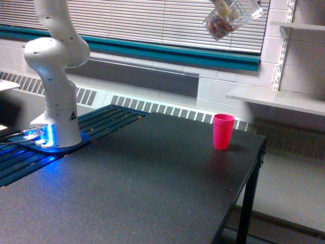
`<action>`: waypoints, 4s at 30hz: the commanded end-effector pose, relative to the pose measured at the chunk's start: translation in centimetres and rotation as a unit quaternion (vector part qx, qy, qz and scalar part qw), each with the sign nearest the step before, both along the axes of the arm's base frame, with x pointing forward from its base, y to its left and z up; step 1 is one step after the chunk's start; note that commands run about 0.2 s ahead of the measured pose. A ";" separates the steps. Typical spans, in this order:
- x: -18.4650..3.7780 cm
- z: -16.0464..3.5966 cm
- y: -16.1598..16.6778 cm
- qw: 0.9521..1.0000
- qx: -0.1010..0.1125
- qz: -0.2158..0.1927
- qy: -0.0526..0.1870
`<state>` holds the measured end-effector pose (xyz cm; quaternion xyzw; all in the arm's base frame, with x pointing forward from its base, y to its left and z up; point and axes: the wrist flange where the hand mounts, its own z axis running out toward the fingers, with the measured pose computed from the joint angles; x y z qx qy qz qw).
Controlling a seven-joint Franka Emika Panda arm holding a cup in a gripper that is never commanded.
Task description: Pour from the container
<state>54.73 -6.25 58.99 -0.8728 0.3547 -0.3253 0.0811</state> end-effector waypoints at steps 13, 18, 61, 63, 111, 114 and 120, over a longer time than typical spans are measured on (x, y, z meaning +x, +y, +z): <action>-0.3 -0.3 3.7 1.000 -0.019 0.024 -0.005; -0.5 -0.4 6.6 0.998 -0.029 0.047 -0.008; -3.8 -13.0 30.8 0.953 -0.115 0.271 0.070; -3.9 -13.7 31.1 0.951 -0.118 0.277 0.076; -7.8 -26.3 32.8 0.914 -0.173 0.311 0.196; -7.9 -26.9 32.9 0.911 -0.176 0.313 0.204; -8.0 -27.8 32.9 0.906 -0.183 0.315 0.216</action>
